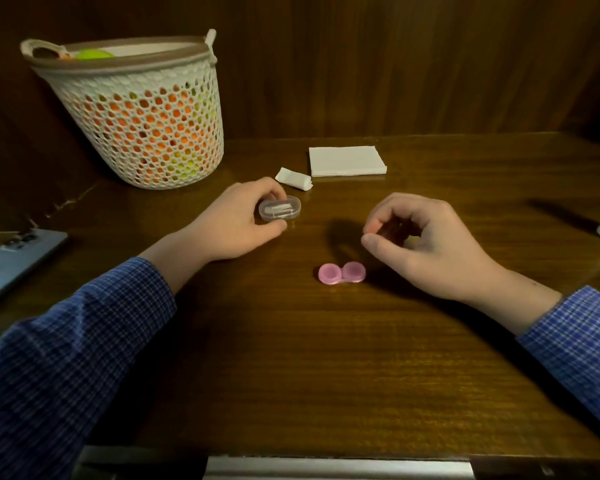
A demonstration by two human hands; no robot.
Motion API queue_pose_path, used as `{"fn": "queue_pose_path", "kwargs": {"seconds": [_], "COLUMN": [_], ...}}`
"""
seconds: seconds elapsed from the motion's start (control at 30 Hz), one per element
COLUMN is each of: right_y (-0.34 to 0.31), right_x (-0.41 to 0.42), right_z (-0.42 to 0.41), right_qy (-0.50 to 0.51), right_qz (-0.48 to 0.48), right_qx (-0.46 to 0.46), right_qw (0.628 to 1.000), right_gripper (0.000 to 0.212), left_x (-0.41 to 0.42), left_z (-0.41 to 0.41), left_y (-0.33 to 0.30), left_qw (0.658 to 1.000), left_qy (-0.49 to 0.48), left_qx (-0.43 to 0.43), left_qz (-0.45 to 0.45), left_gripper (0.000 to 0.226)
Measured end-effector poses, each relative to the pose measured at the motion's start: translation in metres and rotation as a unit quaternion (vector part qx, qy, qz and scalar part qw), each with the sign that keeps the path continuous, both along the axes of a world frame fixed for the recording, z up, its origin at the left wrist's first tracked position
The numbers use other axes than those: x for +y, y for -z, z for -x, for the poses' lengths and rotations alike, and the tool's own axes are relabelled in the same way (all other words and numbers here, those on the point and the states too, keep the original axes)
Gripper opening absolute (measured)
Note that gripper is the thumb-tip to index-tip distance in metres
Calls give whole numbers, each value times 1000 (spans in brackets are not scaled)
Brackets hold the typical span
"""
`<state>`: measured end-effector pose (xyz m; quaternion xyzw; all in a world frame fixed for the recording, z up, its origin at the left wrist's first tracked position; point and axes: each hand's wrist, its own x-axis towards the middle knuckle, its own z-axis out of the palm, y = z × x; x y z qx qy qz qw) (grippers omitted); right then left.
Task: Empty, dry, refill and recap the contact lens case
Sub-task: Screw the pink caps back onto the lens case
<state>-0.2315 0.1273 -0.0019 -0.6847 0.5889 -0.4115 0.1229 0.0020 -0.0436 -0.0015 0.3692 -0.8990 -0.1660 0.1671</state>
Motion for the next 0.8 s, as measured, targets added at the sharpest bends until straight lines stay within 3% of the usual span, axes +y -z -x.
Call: {"fn": "queue_pose_path", "kwargs": {"seconds": [0.13, 0.23, 0.37, 0.67, 0.8], "right_y": [1, -2, -7, -13, -14], "right_x": [-4, -3, -1, 1, 0], "right_z": [3, 1, 0, 4, 5], "right_qy": [15, 14, 10, -63, -69], "right_qz": [8, 38, 130, 171, 175], "right_qx": [-4, -2, 19, 116, 141], "right_qw": [1000, 999, 991, 976, 972], "right_gripper": [5, 10, 13, 26, 24], "left_x": [13, 38, 68, 73, 74], "left_z": [5, 17, 35, 34, 31], "left_y": [-4, -11, -14, -12, -12], "left_qw": [998, 979, 952, 937, 934], "left_qy": [6, 56, 113, 115, 96], "left_qx": [63, 190, 256, 265, 285], "left_qz": [16, -47, -125, -196, -194], "left_gripper": [25, 18, 16, 21, 42]}}
